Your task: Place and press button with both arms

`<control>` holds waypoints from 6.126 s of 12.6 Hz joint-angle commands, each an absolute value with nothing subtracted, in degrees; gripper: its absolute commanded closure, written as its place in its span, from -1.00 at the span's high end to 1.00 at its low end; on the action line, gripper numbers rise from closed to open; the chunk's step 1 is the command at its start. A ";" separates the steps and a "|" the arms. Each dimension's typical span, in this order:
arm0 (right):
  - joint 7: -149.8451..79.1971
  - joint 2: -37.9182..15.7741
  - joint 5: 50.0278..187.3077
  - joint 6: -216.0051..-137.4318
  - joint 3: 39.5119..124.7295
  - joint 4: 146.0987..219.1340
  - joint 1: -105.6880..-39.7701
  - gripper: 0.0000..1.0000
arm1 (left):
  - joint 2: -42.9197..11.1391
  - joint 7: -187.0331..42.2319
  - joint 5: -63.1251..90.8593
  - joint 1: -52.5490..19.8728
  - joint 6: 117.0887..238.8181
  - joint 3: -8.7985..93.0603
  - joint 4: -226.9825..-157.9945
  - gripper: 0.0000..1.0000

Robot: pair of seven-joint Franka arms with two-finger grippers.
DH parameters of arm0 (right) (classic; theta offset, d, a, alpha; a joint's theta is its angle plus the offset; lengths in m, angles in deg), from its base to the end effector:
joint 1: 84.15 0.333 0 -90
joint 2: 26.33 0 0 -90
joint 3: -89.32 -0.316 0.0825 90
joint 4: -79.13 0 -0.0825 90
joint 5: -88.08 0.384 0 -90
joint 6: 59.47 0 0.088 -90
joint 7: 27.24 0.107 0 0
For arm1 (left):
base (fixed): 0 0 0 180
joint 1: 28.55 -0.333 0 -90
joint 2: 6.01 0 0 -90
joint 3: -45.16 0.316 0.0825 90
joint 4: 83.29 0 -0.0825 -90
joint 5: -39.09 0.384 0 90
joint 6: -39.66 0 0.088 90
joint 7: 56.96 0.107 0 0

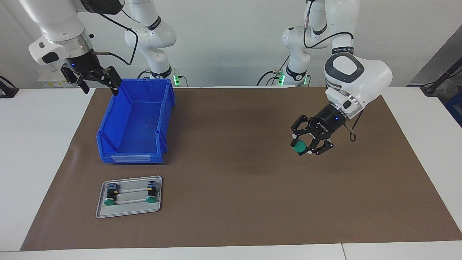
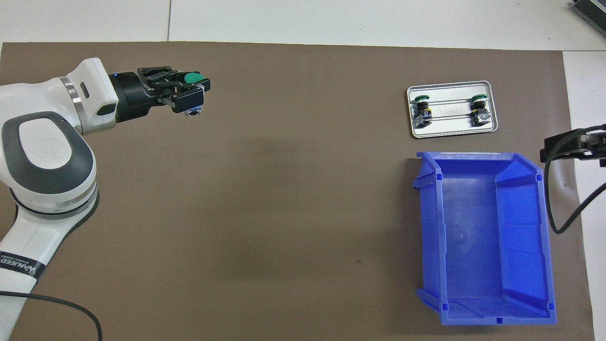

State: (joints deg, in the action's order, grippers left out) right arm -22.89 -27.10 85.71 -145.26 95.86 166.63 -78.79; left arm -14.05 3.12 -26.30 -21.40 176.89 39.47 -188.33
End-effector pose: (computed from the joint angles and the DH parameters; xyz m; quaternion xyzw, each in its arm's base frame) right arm 0.5429 -0.0163 0.6460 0.9985 -0.0496 -0.0077 0.0201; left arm 0.6204 -0.1459 0.5029 0.8449 -0.2358 0.3390 0.3400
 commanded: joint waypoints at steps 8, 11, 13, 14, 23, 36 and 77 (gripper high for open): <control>-24.16 -28.17 86.76 -145.43 96.09 167.90 -78.79 1.00 | -6.72 25.90 -27.44 -21.52 175.89 39.53 -204.03 -1.00; -24.16 -28.17 86.76 -145.34 96.09 167.90 -78.79 1.00 | -6.09 29.34 -27.44 -21.61 175.02 39.45 -207.12 -1.00; -24.16 -28.17 86.76 -145.34 96.09 167.90 -78.79 1.00 | -6.88 31.27 -27.53 -21.70 174.66 39.45 -207.57 -1.00; -24.16 -28.17 86.76 -145.34 96.09 167.90 -78.79 1.00 | -7.41 32.42 -27.62 -21.87 173.53 39.45 -207.74 -1.00; -24.16 -28.17 86.76 -145.43 96.09 167.90 -78.79 1.00 | -14.44 41.92 -32.98 -24.86 168.76 39.53 -206.60 -1.00; -24.16 -28.17 86.76 -145.34 96.09 167.90 -78.79 1.00 | -18.48 62.73 -46.24 -22.06 166.40 39.18 -210.99 -1.00; -24.16 -28.17 86.76 -145.43 96.09 167.90 -78.79 1.00 | -18.05 91.31 -64.18 -21.53 155.76 39.53 -227.69 -1.00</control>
